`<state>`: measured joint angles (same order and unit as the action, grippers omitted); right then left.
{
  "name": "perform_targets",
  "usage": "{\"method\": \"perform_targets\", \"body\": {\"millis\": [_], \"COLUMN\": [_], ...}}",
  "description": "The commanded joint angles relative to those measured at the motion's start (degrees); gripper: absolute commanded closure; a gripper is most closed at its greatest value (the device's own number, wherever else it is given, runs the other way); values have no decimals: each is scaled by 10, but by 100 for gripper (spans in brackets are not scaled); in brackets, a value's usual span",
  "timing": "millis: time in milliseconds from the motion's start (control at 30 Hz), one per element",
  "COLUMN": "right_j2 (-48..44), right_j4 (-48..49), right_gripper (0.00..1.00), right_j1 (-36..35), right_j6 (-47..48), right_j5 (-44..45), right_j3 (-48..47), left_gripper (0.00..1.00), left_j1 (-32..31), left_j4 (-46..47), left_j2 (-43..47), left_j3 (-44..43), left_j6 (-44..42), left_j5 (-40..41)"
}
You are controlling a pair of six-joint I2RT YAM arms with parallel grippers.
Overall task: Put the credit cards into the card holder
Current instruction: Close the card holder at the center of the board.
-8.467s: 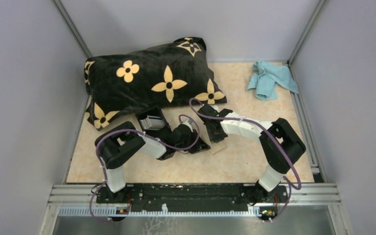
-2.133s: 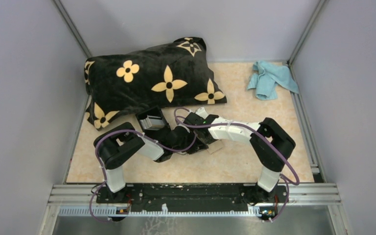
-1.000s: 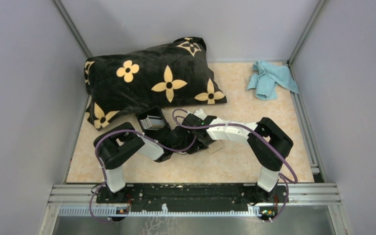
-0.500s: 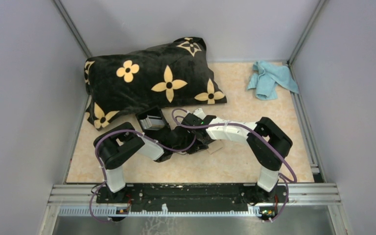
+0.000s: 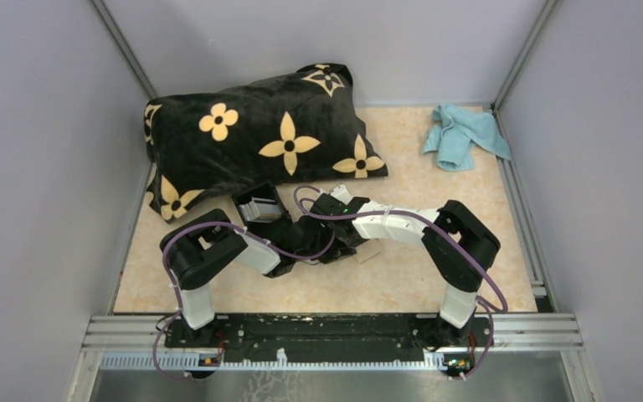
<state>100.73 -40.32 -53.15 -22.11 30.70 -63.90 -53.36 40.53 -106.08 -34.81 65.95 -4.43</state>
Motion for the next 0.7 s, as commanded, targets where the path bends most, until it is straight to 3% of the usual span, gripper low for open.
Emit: {"method": "perform_targets", "body": {"millis": [0,667], "right_j2": [2,45], "right_j4": [21,50], "right_gripper": [86,89], "right_j1": [-14,-33], "right_j6": [-10,-41], "right_j5": [-1,-27], "right_j3": [-12,22], "left_gripper": [94,95], "left_j1": [5,1], "left_j4": [-132,-125], "left_j2": [-30,-32], "left_j3": [23,23], "left_j6": [-35,-31], "left_j5": [35,31]}}
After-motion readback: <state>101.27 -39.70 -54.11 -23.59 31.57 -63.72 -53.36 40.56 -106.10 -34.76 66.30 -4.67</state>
